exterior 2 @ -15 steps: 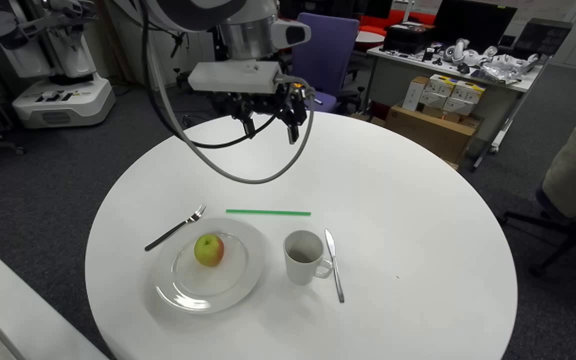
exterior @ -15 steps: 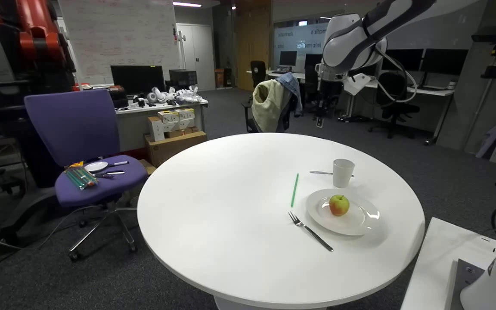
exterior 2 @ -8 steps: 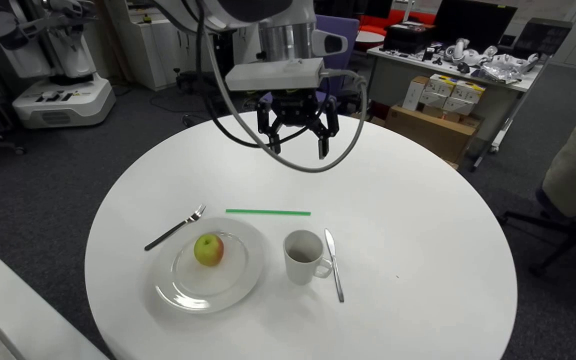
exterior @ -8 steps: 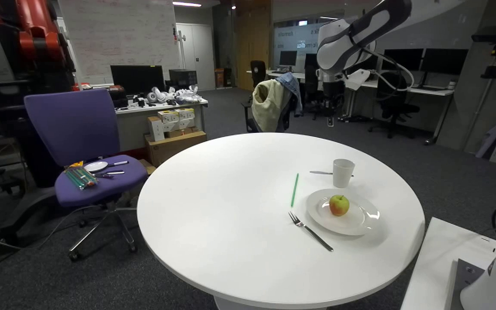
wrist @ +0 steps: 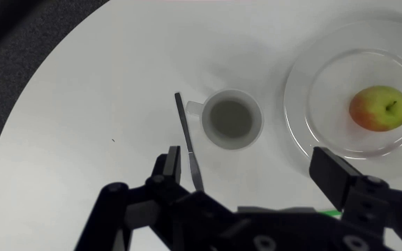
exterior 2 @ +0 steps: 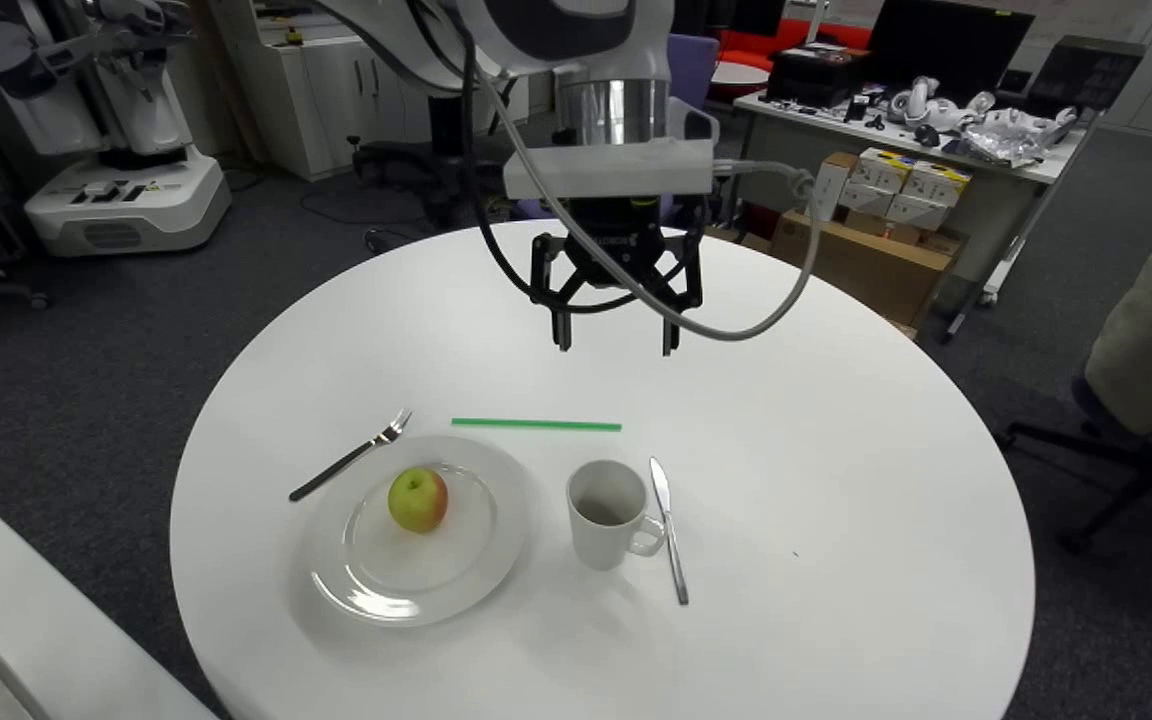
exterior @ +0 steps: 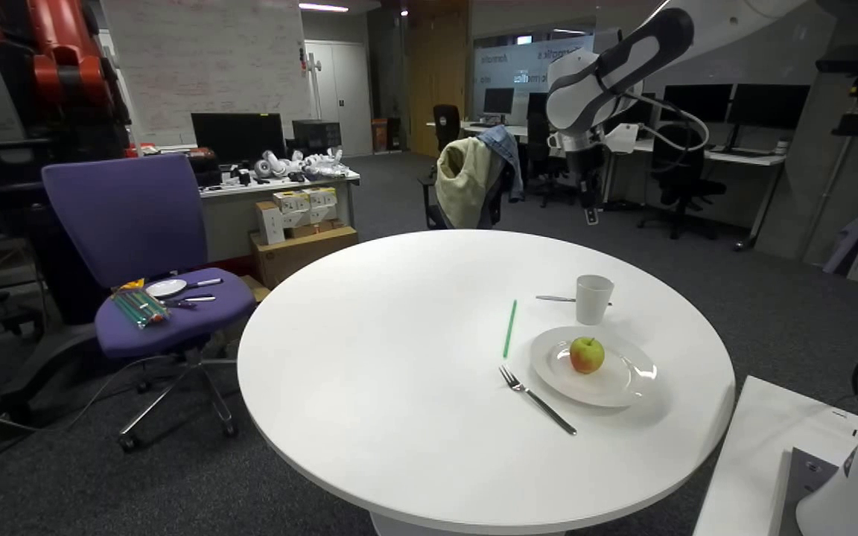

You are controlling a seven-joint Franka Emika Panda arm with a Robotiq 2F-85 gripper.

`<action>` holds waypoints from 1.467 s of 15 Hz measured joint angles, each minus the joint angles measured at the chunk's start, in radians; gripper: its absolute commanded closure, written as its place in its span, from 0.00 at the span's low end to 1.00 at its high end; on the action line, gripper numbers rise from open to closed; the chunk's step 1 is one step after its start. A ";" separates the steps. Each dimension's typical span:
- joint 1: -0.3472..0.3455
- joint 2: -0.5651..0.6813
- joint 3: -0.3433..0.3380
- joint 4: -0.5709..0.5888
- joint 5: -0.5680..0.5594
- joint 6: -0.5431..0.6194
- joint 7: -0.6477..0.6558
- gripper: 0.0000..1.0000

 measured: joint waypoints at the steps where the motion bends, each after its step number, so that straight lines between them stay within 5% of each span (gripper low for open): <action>1: -0.005 0.002 0.000 0.000 0.000 0.000 -0.018 0.00; 15: -0.034 0.026 0.001 -0.014 -0.005 0.012 -0.066 0.00; 22: -0.113 0.141 -0.010 -0.021 0.017 0.278 0.000 0.00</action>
